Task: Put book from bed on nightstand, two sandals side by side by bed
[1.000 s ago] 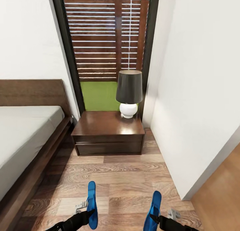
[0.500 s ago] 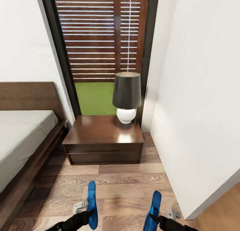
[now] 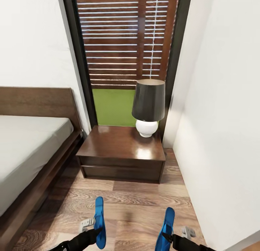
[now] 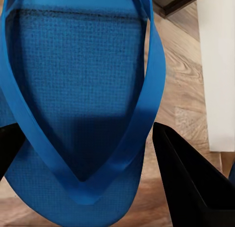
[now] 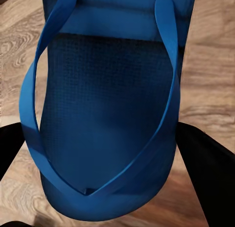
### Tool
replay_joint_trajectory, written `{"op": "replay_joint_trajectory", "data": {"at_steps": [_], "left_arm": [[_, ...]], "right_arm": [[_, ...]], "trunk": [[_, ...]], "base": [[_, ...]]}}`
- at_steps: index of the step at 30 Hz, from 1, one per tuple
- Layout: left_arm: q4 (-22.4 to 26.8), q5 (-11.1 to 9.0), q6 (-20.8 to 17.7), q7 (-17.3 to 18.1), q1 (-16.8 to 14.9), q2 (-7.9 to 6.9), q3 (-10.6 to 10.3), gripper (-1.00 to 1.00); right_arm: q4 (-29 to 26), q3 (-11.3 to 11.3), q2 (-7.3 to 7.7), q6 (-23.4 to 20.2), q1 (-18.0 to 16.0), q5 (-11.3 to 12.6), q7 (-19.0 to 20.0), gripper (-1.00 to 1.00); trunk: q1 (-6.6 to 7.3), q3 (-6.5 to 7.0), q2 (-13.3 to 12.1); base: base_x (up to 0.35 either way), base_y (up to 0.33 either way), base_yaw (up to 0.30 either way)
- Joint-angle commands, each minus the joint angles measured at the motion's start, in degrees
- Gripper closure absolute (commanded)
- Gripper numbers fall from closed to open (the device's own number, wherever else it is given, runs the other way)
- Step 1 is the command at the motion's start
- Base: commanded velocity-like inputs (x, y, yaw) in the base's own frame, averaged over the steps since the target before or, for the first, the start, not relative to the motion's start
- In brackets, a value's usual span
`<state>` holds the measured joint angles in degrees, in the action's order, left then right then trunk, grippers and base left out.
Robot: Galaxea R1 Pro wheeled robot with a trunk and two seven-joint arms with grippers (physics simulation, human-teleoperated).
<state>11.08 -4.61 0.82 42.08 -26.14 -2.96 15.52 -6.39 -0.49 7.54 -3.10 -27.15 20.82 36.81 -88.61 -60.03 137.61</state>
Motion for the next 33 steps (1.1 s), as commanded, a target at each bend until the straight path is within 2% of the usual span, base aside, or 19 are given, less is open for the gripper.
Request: {"op": "replay_joint_trajectory", "data": {"at_steps": [1,33], "left_arm": [[-0.1,-0.4,0.1,0.1,0.0,-0.02,-0.3,1.00],[-0.2,-0.4,0.1,0.1,0.0,0.05,-0.4,1.00]], "right_arm": [[0.0,0.0,0.02,-0.3,0.0,0.4,0.2,1.00],[0.0,0.0,0.02,-0.3,0.0,0.3,0.2,1.00]], "trunk": [[0.01,-0.05,0.0],[0.01,-0.05,0.0]], "base": [[0.000,0.000,0.228],[-0.009,-0.002,0.204]]}}
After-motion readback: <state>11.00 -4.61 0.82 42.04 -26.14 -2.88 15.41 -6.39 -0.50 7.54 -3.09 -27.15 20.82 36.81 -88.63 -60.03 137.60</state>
